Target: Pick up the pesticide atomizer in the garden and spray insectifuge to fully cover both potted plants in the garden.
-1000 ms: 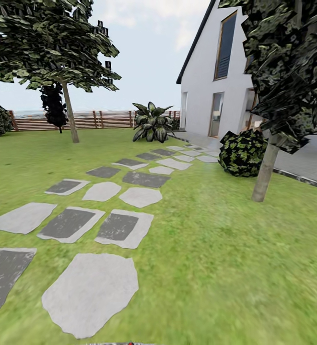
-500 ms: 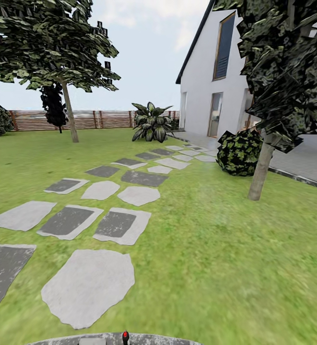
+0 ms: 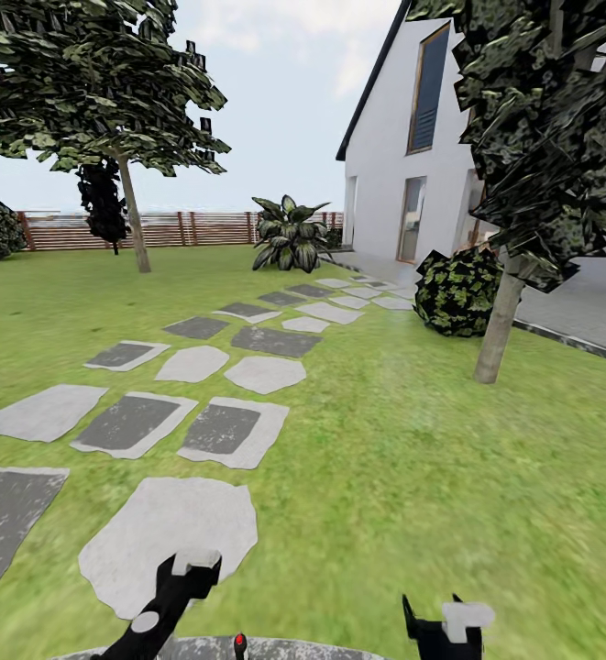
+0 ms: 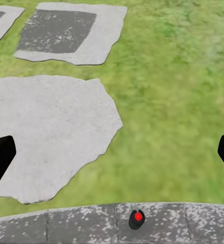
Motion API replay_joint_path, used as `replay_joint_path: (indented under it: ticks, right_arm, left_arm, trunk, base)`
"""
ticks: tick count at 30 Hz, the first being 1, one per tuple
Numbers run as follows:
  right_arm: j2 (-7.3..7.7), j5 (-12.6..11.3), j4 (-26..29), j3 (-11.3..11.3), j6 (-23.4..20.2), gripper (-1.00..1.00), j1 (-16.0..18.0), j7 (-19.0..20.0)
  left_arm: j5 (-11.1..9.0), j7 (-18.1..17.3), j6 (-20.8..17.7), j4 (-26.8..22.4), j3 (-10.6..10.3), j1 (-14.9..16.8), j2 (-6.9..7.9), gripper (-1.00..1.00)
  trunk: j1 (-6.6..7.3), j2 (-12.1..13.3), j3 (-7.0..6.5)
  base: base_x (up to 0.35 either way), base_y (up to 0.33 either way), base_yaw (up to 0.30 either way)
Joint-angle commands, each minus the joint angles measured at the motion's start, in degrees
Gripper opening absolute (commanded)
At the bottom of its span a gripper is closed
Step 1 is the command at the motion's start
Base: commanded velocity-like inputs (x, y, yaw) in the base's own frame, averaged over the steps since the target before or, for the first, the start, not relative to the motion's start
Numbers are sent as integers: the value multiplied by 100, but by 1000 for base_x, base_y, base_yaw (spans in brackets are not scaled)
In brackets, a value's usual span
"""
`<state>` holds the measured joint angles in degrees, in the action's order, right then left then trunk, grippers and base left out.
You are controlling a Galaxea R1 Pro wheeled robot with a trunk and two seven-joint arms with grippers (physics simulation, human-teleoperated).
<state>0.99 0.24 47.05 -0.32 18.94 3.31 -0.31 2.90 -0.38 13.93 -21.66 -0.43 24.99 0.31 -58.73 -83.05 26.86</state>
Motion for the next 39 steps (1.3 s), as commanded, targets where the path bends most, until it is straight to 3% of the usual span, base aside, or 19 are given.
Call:
replay_joint_path:
  ticks: [1, 4, 6, 10, 20, 33, 39]
  right_arm:
    - [0, 2, 27, -2, 14, 100, 49, -3]
    - [-2, 1, 54, -3, -270, 100, 470, -4]
    - [0, -11, 27, -12, -781, 100, 747, -4]
    - [0, -13, 0, -93, -1384, 100, 951, 1]
    - [-2, -6, -156, -143, -1465, 100, 1004, 4]
    - [-2, -6, -225, -147, -1473, 100, 1005, 10]
    - [-2, -6, -229, -144, -1478, 100, 1005, 13]
  left_arm:
    - [33, -5, -1, 3, -4, 17, 2, 100]
    - [45, -44, -55, 4, -18, 47, 5, 100]
    - [54, -50, -55, 4, -27, 36, 6, 100]
    - [54, -50, -44, 4, -41, 29, 24, 100]
    - [45, -36, -55, -3, -43, 58, 20, 100]
    - [43, -50, -41, -5, -34, 58, 29, 100]
    - [44, -50, -44, 6, -28, 58, 27, 100]
  trunk:
    - [0, -3, 7]
    - [0, -3, 7]
    - [0, -3, 7]
    - [0, -3, 7]
    - [0, -3, 7]
    - [0, -3, 7]
    - [-131, -244, 119]
  base:
    - [0, 0, 0]
    - [0, 0, 0]
    - [0, 0, 0]
    - [0, 0, 0]
    - [111, 8, -8]
    - [20, 3, -192]
    - [0, 0, -12]
